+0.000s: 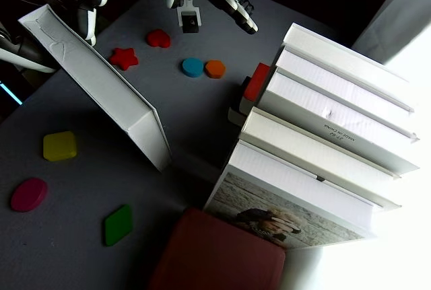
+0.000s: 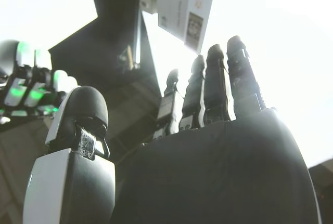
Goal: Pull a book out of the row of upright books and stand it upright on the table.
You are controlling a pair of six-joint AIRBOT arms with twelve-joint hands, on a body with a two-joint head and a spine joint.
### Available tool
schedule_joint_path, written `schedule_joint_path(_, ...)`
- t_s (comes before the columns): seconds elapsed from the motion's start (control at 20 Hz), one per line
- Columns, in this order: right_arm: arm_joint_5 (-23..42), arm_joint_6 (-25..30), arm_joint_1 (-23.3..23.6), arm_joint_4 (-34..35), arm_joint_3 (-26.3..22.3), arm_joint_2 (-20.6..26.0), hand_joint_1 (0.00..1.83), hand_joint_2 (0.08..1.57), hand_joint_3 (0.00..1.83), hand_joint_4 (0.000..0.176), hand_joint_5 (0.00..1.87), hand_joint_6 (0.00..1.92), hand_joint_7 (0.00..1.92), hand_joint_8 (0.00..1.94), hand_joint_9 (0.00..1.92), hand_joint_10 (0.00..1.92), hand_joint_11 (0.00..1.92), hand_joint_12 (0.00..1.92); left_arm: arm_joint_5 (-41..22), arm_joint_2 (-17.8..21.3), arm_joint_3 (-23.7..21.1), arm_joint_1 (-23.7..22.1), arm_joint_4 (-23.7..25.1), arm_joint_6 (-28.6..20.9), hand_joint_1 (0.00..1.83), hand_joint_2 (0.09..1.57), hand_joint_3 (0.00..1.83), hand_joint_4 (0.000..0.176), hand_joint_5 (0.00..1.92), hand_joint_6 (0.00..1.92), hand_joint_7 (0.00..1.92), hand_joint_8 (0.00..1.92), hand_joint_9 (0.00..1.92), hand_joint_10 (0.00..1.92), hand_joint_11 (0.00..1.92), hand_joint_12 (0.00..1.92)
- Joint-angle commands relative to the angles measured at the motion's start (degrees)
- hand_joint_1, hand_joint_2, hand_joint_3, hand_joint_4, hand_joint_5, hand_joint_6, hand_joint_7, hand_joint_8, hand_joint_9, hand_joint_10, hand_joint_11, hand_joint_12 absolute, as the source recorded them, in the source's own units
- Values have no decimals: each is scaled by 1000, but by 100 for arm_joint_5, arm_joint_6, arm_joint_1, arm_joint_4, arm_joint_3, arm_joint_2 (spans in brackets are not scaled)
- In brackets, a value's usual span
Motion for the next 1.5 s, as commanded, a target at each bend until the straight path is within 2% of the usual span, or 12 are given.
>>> schedule_joint_path(0.0, 406, 38, 23, 160, 79, -96, 1229, 1146, 1, 0, 1066, 965, 765, 1230, 117, 1640, 0, 1921, -715, -22, 34, -45, -197, -42, 299, 1304, 0, 90, 0, 0, 0, 0, 0, 0, 0, 0)
schedule_joint_path(0.25, 391, 597, -123, -197, 557, -681, 1229, 1146, 1, 0, 1066, 965, 765, 1229, 117, 1640, 0, 1921, -714, -49, 65, -46, -207, -44, 280, 1308, 0, 80, 0, 0, 0, 0, 0, 0, 0, 0)
schedule_joint_path(0.3, 387, 686, -142, -274, 621, -760, 1115, 1231, 0, 0, 770, 1304, 545, 1077, 229, 1468, 0, 1921, -710, -58, 74, -47, -209, -44, 224, 1330, 7, 36, 0, 0, 0, 0, 0, 0, 0, 0)
schedule_joint_path(0.35, 381, 706, -146, -272, 663, -809, 1115, 1207, 0, 0, 789, 1266, 586, 807, 289, 1309, 43, 1913, -710, -61, 78, -47, -215, -44, 209, 1341, 10, 50, 0, 0, 0, 0, 0, 0, 0, 0)
schedule_joint_path(0.6, 434, 894, -154, -301, 942, -1042, 1175, 1018, 0, 0, 397, 283, 522, 171, 182, 790, 0, 1531, -718, -85, 116, -46, -240, -46, 271, 1340, 5, 75, 0, 0, 0, 0, 0, 0, 0, 0)
schedule_joint_path(0.75, 568, 907, -152, -303, 980, -1052, 1169, 960, 0, 13, 26, 8, 208, 4, 0, 387, 0, 674, -726, -88, 125, -45, -249, -46, 260, 1338, 1, 69, 33, 11, 0, 0, 0, 0, 0, 0)
schedule_joint_path(0.85, 655, 907, -152, -315, 983, -1026, 1263, 909, 0, 41, 4, 1, 41, 0, 203, 657, 0, 1244, -730, -88, 125, -45, -251, -46, 273, 1334, 0, 65, 47, 15, 0, 0, 0, 0, 0, 0)
schedule_joint_path(0.9, 683, 907, -149, -317, 979, -1007, 1223, 850, 0, 0, 0, 0, 5, 0, 22, 391, 0, 1384, -732, -88, 125, -45, -252, -46, 309, 1329, 0, 67, 63, 17, 0, 0, 0, 0, 0, 0)
schedule_joint_path(1.0, 738, 908, -104, -322, 942, -913, 1092, 831, 0, 0, 0, 0, 0, 0, 0, 15, 0, 174, -744, -87, 125, -43, -267, -46, 305, 1328, 0, 80, 58, 12, 0, 0, 0, 0, 0, 0)
schedule_joint_path(1.25, 816, 913, 165, -70, 791, -458, 965, 898, 25, 6, 0, 0, 0, 0, 0, 0, 0, 0, -775, -87, 120, -42, -291, -53, 354, 1318, 0, 85, 53, 6, 0, 0, 0, 0, 0, 0)
schedule_joint_path(1.35, 885, 916, 246, 219, 749, -187, 682, 829, 0, 149, 0, 0, 0, 0, 0, 0, 0, 0, -792, -87, 112, -34, -311, -53, 356, 1318, 0, 71, 59, 8, 0, 0, 0, 0, 0, 0)
schedule_joint_path(1.45, 1070, 907, 258, 646, 658, 167, 666, 874, 15, 161, 0, 0, 0, 0, 0, 0, 0, 0, -843, -85, 94, 2, -347, -53, 331, 1317, 0, 75, 52, 3, 0, 0, 0, 0, 0, 0)
